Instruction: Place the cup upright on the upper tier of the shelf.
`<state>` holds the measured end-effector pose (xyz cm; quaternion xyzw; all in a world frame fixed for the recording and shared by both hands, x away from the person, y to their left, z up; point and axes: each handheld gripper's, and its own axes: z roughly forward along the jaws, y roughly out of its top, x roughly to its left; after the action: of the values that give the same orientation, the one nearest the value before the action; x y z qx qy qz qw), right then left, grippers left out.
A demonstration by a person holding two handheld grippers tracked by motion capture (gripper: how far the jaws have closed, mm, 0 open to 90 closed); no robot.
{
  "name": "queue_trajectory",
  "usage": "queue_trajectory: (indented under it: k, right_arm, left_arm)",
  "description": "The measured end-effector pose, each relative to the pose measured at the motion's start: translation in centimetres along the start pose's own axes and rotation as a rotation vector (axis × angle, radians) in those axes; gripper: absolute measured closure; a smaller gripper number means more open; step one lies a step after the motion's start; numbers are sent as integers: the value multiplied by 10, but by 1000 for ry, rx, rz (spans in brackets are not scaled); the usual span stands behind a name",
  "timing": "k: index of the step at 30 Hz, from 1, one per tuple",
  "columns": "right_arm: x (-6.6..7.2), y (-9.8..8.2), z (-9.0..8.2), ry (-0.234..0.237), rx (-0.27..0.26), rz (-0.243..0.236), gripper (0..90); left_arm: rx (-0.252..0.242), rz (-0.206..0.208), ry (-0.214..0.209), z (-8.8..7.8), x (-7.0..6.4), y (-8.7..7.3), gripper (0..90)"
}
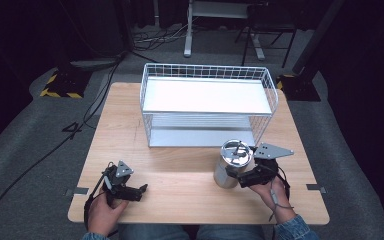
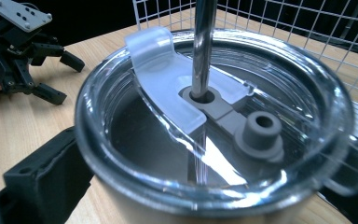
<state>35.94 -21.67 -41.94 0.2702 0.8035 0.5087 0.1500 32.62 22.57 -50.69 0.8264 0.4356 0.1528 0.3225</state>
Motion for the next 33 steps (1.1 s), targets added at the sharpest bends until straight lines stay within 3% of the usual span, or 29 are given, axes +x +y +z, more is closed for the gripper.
queue_trajectory:
  k: [10,33]
  right_arm:
    - [-2,-3,13,8,7,15,0]
    - [0,2,10,-27,33,-11,35]
  left_arm:
    - [0,0,-1,0,0,0,4]
    - [0,0,0,0,0,0,5]
